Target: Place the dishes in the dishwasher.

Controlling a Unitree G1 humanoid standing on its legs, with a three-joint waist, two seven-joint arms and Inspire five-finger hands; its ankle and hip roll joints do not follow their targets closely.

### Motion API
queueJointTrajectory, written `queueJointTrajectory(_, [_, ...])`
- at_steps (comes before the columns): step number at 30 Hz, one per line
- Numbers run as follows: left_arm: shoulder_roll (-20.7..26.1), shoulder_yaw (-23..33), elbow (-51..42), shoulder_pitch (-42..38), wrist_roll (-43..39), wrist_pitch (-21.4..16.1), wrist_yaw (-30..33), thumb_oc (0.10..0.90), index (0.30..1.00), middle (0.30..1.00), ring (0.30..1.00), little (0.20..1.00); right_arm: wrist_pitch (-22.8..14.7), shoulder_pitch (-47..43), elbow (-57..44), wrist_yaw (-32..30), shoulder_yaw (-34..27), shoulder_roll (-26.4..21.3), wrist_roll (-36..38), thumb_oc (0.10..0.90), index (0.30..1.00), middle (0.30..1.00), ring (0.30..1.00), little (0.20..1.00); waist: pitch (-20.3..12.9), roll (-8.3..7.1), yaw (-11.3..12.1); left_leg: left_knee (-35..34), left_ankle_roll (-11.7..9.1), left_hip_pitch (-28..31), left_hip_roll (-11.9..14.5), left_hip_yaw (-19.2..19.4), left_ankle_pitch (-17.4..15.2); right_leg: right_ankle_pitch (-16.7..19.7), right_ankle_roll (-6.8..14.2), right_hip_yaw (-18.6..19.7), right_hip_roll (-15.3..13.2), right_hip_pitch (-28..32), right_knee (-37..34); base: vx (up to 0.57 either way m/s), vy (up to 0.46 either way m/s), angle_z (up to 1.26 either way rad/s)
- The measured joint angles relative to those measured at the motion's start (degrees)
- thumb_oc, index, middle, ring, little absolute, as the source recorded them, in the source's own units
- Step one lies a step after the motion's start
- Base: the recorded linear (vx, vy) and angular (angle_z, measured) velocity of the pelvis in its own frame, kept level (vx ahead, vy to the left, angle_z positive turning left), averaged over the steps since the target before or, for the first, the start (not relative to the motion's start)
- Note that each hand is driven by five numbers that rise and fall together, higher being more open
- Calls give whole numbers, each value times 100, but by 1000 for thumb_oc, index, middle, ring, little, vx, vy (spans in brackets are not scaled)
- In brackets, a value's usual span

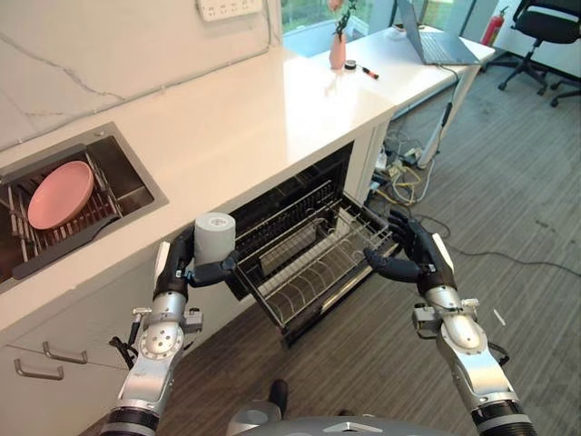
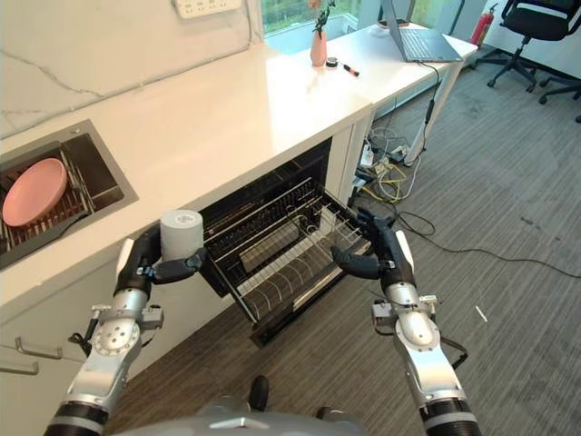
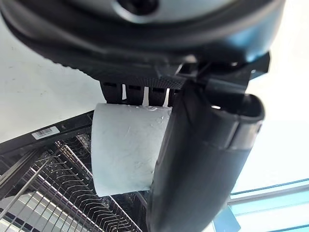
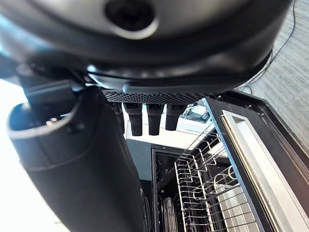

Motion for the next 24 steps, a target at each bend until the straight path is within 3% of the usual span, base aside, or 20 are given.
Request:
queueJointTrajectory(6, [5, -95, 4, -38, 4, 37, -104, 400, 300, 300, 300, 300, 106, 8, 26, 437, 602, 211, 1472, 800, 900, 900, 900, 900, -147, -230, -7, -32, -83, 1, 45, 34, -90, 21, 11, 39, 55, 60, -100, 6, -44, -4])
queueJointTrajectory(12, [342, -1112, 248, -872, 825, 317, 171, 400, 300, 300, 300, 300, 394, -288, -264, 590, 1522, 137, 2131, 800, 900, 900, 900, 900, -200, -298, -109, 0, -53, 97, 47, 44, -46, 76, 8, 30, 71, 182, -215, 18, -36, 0])
queueJointTrajectory(14, [354, -1349, 421, -1246, 1111, 329, 369, 400, 300, 300, 300, 300, 417, -414, -311, 496, 1638, 206, 2326, 800, 900, 900, 900, 900, -216, -277, -185, 0, -53, 105, 49, 56, -46, 77, 10, 40, 71, 185, -226, 8, -8, -2])
queueJointTrajectory(18, [385, -2083, 1812, -2730, 1457, 586, 866, 400, 300, 300, 300, 300, 484, -1115, -355, 153, 2146, 235, 2468, 800, 900, 900, 900, 900, -273, -131, -396, -15, -50, 159, 68, 176, -48, 122, 34, 155, 77, 183, -230, 6, 6, -17])
queueJointTrajectory(19, [385, -2145, 1835, -2983, 1474, 601, 1070, 400, 300, 300, 300, 300, 470, -1263, -467, 43, 2217, 371, 2491, 800, 900, 900, 900, 900, -286, -95, -573, -2, -45, 169, 66, 230, -54, 148, 37, 206, 74, 177, -260, -4, 22, -22])
queueJointTrajectory(24, [299, -2485, 1816, -3681, 1893, 693, 1534, 400, 300, 300, 300, 300, 423, -1583, -465, -492, 2449, 616, 2480, 800, 900, 900, 900, 900, -300, 90, -720, 1, -41, 162, 67, 374, -52, 183, 62, 345, 69, 107, -274, -16, 31, -16])
